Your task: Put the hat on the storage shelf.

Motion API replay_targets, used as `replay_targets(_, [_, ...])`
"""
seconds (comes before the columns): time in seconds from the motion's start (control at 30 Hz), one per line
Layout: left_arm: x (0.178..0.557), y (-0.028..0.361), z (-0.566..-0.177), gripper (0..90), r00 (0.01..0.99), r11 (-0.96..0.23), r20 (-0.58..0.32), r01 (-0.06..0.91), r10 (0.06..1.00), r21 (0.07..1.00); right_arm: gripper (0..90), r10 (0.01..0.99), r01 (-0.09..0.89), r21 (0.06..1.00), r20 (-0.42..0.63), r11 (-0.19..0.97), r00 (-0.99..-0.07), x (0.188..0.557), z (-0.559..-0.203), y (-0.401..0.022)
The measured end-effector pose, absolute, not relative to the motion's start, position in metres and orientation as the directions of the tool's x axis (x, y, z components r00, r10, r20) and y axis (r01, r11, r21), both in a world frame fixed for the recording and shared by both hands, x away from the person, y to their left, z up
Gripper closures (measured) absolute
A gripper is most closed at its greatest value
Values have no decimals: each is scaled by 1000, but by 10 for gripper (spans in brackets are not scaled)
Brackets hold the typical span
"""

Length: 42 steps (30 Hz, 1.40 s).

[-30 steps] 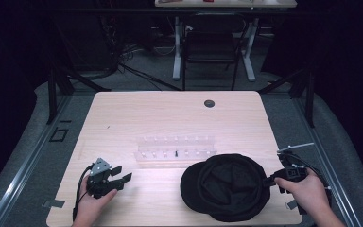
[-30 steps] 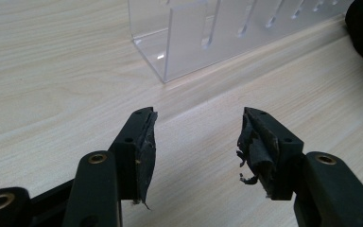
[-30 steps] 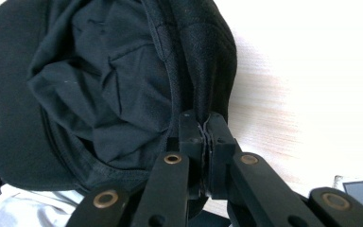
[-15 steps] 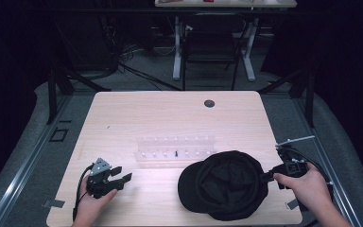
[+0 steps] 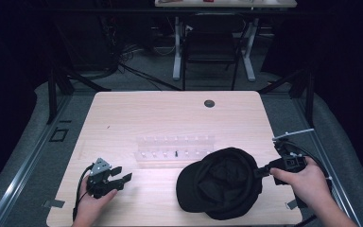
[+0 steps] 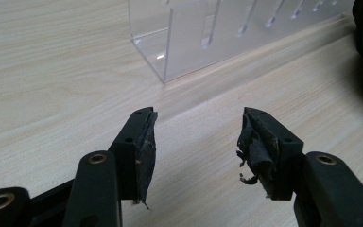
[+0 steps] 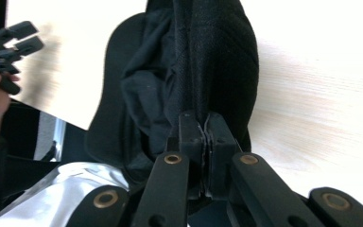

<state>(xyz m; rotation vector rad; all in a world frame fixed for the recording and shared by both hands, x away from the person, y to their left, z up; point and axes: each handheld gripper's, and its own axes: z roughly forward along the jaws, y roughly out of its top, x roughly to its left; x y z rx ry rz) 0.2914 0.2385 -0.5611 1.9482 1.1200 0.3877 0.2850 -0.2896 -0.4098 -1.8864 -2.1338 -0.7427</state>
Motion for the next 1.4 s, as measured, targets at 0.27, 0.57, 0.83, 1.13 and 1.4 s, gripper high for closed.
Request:
replay_targets(0.27, [292,238,-561,459,555,-254,-133,564,821,786,880,836,967,250,517,57,-183,286,-395,-284])
replay_targets(0.57, [291,238,-561,459,550,-247,-135,563,824,788,881,791,966,254,582,41,-187,288,-383,-276])
replay_targets(0.83, [291,238,-561,459,556,-255,-132,563,820,786,882,737,967,255,651,12,-181,286,-377,-273])
replay_targets(1.13, [291,238,-561,459,556,-258,-130,563,821,785,883,660,966,258,731,-30,-175,285,-367,-277])
replay_targets(1.4, [291,238,-561,459,554,-253,-132,564,822,786,883,653,961,275,734,-37,-185,285,-358,-277])
